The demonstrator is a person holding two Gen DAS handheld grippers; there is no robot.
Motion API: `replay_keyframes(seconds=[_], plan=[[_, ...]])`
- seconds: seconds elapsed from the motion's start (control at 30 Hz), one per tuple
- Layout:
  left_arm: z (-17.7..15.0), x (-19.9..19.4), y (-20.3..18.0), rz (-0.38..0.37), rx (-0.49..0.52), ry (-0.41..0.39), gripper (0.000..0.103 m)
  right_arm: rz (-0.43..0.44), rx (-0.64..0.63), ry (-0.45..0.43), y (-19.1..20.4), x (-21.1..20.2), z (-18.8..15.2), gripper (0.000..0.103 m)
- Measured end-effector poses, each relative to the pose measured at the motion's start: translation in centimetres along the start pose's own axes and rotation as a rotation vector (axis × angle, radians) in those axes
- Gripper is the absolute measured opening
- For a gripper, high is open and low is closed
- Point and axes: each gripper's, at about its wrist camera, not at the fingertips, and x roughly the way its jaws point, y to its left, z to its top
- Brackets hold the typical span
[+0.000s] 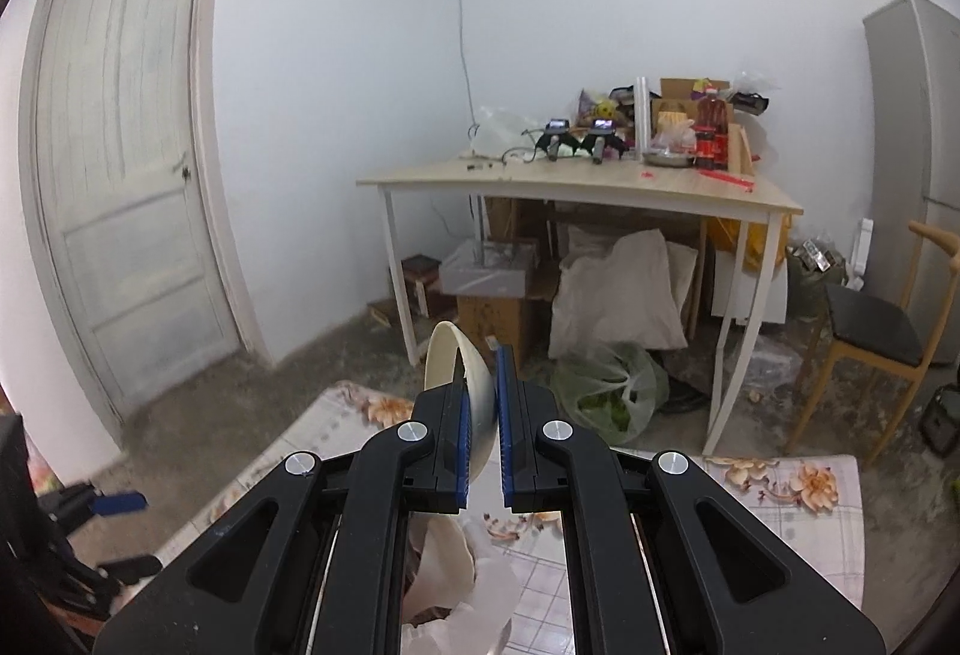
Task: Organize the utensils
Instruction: 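Lower the cream ladle into the steel holder and open the right gripper, then move the right gripper down to the bundle of wooden chopsticks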
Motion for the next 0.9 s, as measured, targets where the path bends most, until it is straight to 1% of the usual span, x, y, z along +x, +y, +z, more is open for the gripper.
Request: replay_keyframes(seconds=[0.2,0.27,0.3,0.37,0.43,0.53,0.67,0.77,0.87,0.9], plan=[[0.0,0.1,0.1,-0.001,-0.004,0.004,0.079,0.006,-0.096,0.048,2.1,1.6,-1.2,0.007],[-0.1,0.1,0.2,0.0,-0.004,0.005,0.079,0.027,-0.113,0.082,2.5,2.3,-1.4,0.009],[-0.1,0.2,0.1,-0.001,-0.005,0.006,0.079,0.047,-0.12,0.113,2.7,2.8,-1.8,0.01],[-0.2,0.3,0.2,-0.002,-0.008,0.009,0.079,0.063,-0.122,0.142,2.9,3.2,-2.1,0.015],[-0.2,0.4,0.2,-0.003,-0.009,0.012,0.079,0.085,-0.099,0.153,2.8,3.1,-2.0,0.024],[-0.1,0.5,0.1,-0.007,-0.01,0.011,0.079,0.123,-0.042,0.155,2.1,2.8,-1.6,0.028],[-0.2,0.6,0.0,-0.011,-0.008,0.011,0.079,0.148,0.036,0.151,0.9,2.5,-1.2,0.029],[-0.3,0.4,-0.1,-0.013,-0.008,0.009,0.079,0.159,0.097,0.139,-0.1,1.5,-1.1,0.035],[-0.3,0.2,-0.1,-0.017,-0.011,0.009,0.079,0.149,0.134,0.123,-0.7,-0.2,-1.4,0.043],[-0.3,0.2,-0.1,-0.019,-0.011,0.009,0.08,0.141,0.143,0.114,-0.9,-1.0,-1.6,0.049]])
